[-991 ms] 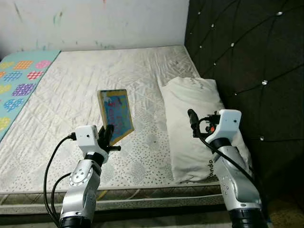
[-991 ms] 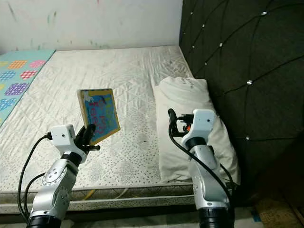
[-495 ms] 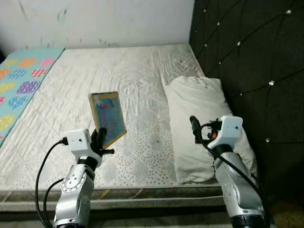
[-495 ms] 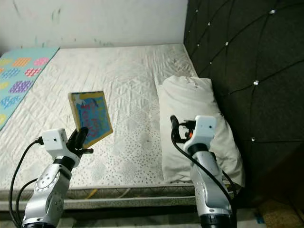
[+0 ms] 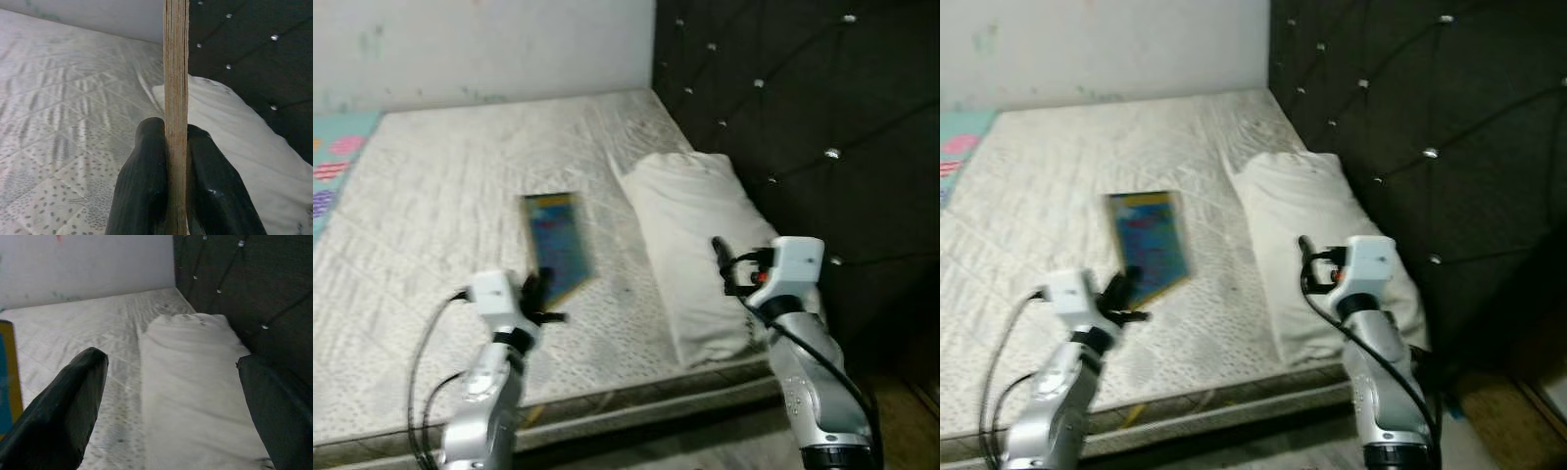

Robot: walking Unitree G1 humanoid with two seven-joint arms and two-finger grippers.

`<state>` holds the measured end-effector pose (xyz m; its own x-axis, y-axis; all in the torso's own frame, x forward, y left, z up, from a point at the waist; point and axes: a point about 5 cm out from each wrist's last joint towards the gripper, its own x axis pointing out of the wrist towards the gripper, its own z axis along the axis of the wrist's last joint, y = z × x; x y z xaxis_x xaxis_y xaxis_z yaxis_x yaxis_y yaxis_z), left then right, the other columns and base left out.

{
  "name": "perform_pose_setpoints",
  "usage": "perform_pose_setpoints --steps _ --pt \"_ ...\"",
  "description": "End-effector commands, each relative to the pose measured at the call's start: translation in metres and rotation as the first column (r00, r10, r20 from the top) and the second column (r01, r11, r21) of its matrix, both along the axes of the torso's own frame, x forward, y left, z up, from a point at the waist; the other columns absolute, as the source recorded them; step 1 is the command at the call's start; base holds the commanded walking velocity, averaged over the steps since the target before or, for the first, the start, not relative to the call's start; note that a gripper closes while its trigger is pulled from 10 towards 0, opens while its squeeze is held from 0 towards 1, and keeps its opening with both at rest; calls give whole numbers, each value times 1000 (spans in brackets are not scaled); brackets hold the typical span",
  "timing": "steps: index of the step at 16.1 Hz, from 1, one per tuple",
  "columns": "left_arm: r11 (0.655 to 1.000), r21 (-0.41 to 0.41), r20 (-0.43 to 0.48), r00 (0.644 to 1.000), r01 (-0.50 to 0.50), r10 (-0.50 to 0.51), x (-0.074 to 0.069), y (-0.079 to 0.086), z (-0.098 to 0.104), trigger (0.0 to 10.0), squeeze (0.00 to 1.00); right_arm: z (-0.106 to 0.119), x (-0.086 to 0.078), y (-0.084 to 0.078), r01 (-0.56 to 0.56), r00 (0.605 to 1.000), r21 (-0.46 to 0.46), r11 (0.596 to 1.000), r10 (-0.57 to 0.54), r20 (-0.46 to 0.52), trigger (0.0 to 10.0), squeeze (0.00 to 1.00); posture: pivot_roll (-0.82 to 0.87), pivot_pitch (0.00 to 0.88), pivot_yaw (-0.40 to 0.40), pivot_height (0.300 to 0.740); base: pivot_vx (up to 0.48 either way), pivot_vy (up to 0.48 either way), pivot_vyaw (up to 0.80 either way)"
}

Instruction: Clean up the room

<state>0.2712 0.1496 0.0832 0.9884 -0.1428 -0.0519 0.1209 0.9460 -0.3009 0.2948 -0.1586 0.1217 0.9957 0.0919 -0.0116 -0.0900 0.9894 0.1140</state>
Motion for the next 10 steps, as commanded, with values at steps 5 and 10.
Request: perform_pose_setpoints --steps 5,10 --pt "999 15 59 997 -46 46 4 13 16 10000 0 2 0 13 -47 999 11 999 47 7 10000 0 -164 99 49 740 0 0 0" --pt "998 22 48 997 -66 65 2 13 16 10000 0 4 4 11 -54 998 -21 998 54 20 10000 0 -160 113 51 740 0 -48 205"
